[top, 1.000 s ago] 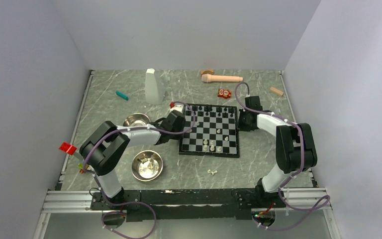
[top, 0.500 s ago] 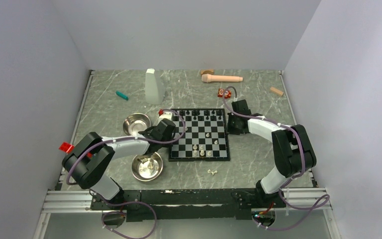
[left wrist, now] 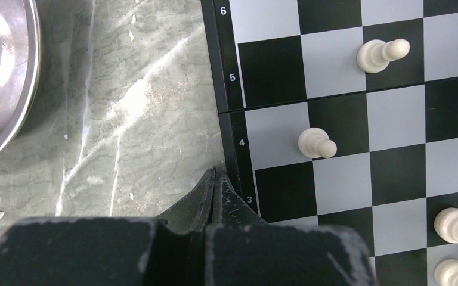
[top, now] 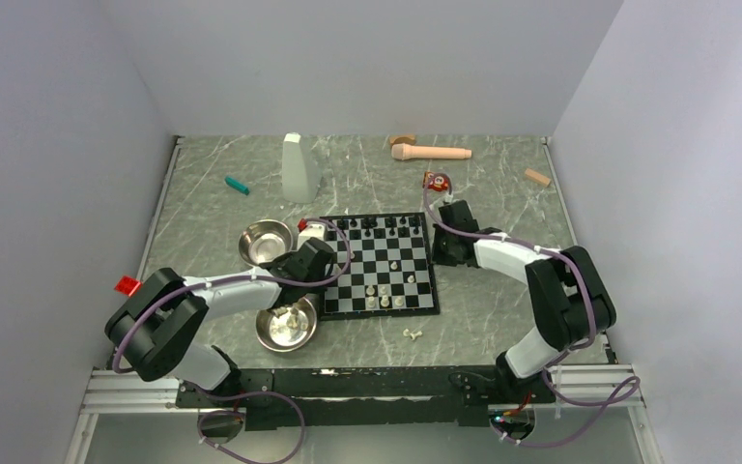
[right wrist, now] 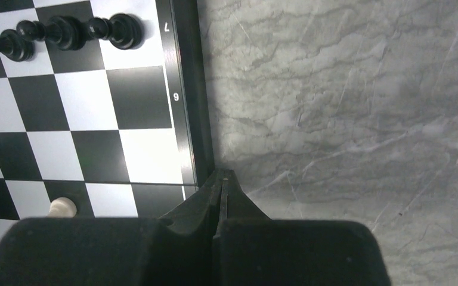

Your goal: Set up the chess pieces on the board

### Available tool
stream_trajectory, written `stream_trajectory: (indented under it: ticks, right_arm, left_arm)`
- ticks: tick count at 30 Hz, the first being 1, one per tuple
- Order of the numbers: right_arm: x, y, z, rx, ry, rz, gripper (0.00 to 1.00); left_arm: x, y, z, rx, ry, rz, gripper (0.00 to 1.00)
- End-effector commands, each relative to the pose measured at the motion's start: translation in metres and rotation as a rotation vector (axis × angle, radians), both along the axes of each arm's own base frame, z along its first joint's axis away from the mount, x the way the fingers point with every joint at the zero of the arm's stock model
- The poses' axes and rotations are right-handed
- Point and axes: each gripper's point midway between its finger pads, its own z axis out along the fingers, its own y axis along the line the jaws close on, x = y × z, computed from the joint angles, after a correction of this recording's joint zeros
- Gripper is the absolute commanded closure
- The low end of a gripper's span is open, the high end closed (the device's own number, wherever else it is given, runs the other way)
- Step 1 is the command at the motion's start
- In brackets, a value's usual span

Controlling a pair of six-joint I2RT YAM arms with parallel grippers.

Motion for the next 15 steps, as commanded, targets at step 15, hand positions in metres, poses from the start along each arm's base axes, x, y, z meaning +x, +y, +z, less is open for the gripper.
stream_trajectory:
  ticks: [15]
  right_arm:
    - [-0.047, -0.017, 0.05, 0.011, -0.079, -0.086, 0.85]
  left_arm:
    - [-0.002, 0.011, 0.029, -0.008, -0.02, 0.025, 0.94]
